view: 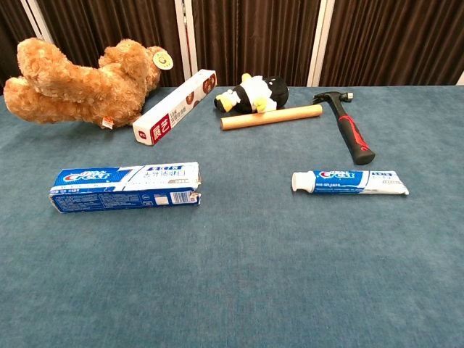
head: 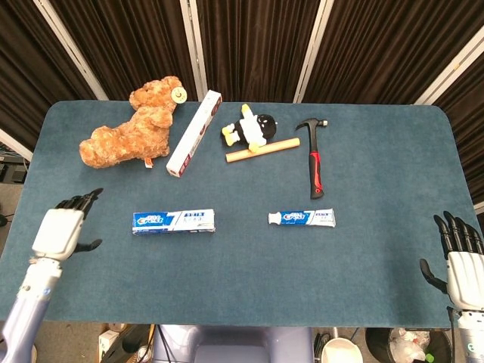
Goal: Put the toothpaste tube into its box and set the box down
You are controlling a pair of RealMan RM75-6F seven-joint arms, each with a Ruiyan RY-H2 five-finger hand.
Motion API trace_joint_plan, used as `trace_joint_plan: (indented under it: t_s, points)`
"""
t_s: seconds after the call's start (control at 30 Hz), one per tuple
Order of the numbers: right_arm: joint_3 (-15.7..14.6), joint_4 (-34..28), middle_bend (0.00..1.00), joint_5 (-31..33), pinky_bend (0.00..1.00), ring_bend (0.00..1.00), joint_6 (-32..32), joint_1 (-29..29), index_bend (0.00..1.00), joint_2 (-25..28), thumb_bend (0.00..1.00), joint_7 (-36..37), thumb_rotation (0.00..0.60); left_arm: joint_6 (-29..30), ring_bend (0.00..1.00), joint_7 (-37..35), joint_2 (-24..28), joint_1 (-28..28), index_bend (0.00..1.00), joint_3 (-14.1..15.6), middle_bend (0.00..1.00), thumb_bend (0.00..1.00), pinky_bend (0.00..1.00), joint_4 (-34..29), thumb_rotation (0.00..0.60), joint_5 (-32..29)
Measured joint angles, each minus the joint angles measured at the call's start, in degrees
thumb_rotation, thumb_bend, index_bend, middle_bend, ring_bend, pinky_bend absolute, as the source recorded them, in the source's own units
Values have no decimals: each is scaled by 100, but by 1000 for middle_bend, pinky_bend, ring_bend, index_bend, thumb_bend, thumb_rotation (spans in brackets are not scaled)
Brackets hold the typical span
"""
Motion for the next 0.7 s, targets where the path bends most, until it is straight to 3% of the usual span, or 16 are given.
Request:
trace_joint_plan:
  t_s: [0.1,0.4,0.7]
  points:
    - [2,15,0,11,96,0,-12,0,0,14,359,70,600,-258,213,663,-131,-348,113,-172,209,177,191,-75,600,-745]
    - [-1,36,0,12,96,0,-23,-3,0,37,359,160,600,-723,193,1966,-756,-1398,111,-385,188,178,170,-25,600,-2588]
    - [-5,16,0,-14,96,0,-17,5,0,38,359,172,600,-762,197,2334,-1253,-1914,125,-268,202,188,183,101,600,-3207]
